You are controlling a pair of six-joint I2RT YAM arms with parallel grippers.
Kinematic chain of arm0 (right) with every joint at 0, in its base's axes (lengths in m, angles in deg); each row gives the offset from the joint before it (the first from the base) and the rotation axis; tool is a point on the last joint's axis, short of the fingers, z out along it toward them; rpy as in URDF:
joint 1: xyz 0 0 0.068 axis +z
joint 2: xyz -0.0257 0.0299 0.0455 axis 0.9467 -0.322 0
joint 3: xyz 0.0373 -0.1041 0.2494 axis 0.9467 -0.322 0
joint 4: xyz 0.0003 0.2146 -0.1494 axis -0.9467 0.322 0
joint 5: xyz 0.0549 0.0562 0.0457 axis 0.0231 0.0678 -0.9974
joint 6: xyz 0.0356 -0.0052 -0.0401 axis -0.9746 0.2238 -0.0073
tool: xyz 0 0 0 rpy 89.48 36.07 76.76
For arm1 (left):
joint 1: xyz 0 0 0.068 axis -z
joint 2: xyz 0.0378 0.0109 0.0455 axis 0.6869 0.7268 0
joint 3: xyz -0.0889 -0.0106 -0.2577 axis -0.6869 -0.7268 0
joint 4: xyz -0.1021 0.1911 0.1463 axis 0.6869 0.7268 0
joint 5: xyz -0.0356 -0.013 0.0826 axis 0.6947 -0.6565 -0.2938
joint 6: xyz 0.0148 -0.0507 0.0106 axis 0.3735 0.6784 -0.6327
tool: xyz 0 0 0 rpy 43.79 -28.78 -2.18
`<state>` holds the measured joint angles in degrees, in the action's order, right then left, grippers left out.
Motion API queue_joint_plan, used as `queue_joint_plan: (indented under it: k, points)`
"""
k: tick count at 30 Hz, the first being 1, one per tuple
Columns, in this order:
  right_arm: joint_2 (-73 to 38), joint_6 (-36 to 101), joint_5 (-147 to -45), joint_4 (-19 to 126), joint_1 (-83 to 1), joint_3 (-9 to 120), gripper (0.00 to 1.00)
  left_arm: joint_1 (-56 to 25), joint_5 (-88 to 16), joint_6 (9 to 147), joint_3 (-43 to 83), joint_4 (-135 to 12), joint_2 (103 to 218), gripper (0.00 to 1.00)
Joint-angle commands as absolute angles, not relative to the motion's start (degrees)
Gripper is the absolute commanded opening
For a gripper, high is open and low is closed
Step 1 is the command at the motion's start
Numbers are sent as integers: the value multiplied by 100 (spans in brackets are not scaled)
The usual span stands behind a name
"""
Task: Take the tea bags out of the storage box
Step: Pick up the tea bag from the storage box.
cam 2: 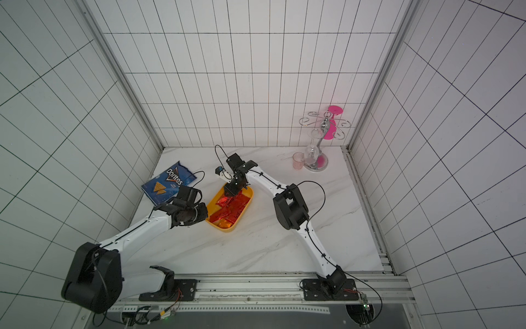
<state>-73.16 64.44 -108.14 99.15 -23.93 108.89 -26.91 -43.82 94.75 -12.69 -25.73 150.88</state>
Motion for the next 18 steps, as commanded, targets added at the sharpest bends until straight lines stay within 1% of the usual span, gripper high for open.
queue_joint_plan:
  k: [1, 5, 6, 8, 10, 15, 18]
  points:
    - [-7455, 6456, -10422, 10063, -2349, 11012, 36, -2686, -4342, 9439, -1267, -2724, 15120, 0]
    - [-7451, 6479, -10397, 10067, -2367, 10969, 38, -2686, -4345, 9438, -1277, -2720, 15139, 0]
    - [-7442, 6483, -10374, 10067, -2366, 10955, 41, -2686, -4354, 9440, -1279, -2721, 15145, 0]
    - [-7402, 6446, -10296, 10073, -2367, 10956, 51, -2686, -4362, 9439, -1281, -2728, 15157, 0]
    - [-7335, 6457, -10296, 10075, -2371, 10922, 56, -2686, -4363, 9437, -1272, -2728, 15172, 0]
    - [-7112, 6413, -10183, 10080, -2366, 10835, 59, -2686, -4380, 9439, -1280, -2723, 15170, 0]
    - [-6983, 6281, -10060, 10085, -2366, 10808, 59, -2686, -4398, 9439, -1285, -2733, 15183, 0]
